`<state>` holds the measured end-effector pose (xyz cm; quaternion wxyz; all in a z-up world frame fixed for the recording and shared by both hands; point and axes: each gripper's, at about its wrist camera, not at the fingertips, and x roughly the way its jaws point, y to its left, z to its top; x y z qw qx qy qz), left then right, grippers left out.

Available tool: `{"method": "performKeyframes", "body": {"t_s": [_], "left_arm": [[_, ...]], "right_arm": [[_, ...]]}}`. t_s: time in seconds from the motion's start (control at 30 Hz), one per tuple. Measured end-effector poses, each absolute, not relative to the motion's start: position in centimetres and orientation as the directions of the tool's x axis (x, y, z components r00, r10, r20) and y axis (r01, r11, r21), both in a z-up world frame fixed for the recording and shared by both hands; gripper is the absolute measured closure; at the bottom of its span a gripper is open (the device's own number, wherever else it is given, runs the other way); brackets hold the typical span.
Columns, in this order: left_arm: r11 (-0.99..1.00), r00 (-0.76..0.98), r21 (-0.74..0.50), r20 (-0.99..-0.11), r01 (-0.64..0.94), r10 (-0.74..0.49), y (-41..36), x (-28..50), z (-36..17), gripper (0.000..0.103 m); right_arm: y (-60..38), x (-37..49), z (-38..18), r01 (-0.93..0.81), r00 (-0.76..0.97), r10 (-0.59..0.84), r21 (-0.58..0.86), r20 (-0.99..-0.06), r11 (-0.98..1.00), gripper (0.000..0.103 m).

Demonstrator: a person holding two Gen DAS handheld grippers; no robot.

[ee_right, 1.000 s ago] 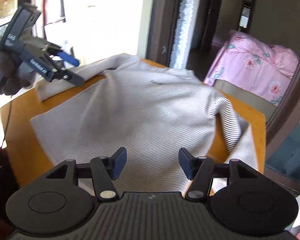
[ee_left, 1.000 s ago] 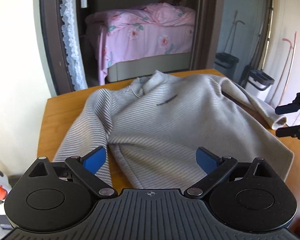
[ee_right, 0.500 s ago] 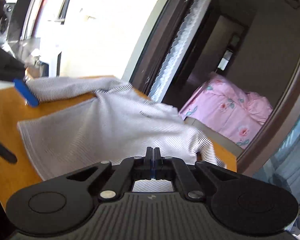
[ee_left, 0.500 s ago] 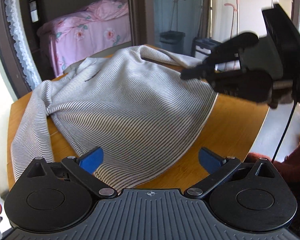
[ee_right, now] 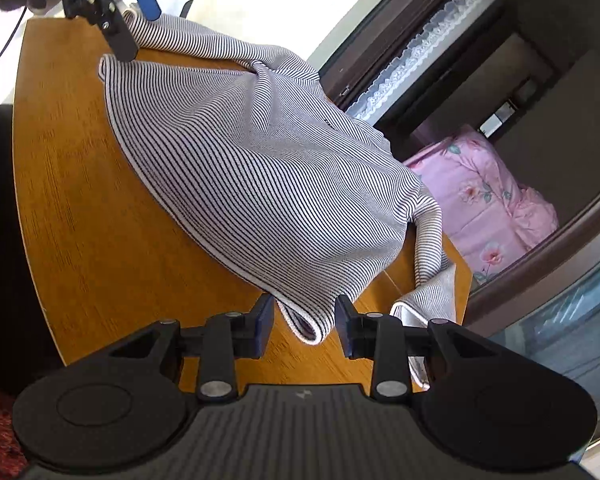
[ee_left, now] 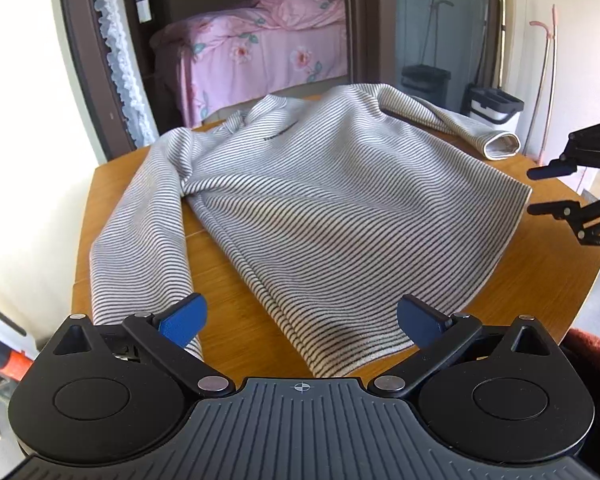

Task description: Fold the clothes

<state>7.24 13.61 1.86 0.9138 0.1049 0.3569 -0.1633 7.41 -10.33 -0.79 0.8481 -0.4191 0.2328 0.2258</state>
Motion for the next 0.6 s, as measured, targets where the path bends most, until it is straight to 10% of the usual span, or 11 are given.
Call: {"method": "performKeyframes", "body": {"t_s": [0.1,0.3,0.43,0.5,0.6], "left_arm": [[0.914,0.686,0.055,-0.679,0.403,-0.262,13.0,6.7,2.3,0.000],[0.850,0.650,0.061,-0.673,0.524,-0.352,11.0,4.4,2.1,0.000],[0.901,0.722,0.185,-0.669,0.392,-0.177,10.2,6.7,0.7,0.000],[0.941,0.756,0.220,-0.652,0.258,-0.055,11.5,9.1,0.4,0.000],[0.980,0.770,0.181,-0.637,0.087,0.049,14.7,11.6,0.5,0.000]], "right_arm": [[-9.4,8.8,-0.7,-0.523,0.832,0.176,-0.640,-0.525,0.563,0.100],[-10.5,11.7,5.6,-0.412,0.889,0.216,-0.498,-0.403,0.763,0.100],[-11.4,11.8,6.0,-0.376,0.904,0.196,-0.486,-0.381,0.789,0.099],[-11.9,11.5,4.6,-0.358,0.902,0.175,-0.455,-0.395,0.815,0.098],[-12.6,11.2,2.0,-0.322,0.890,0.144,-0.373,-0.432,0.870,0.068]]}}
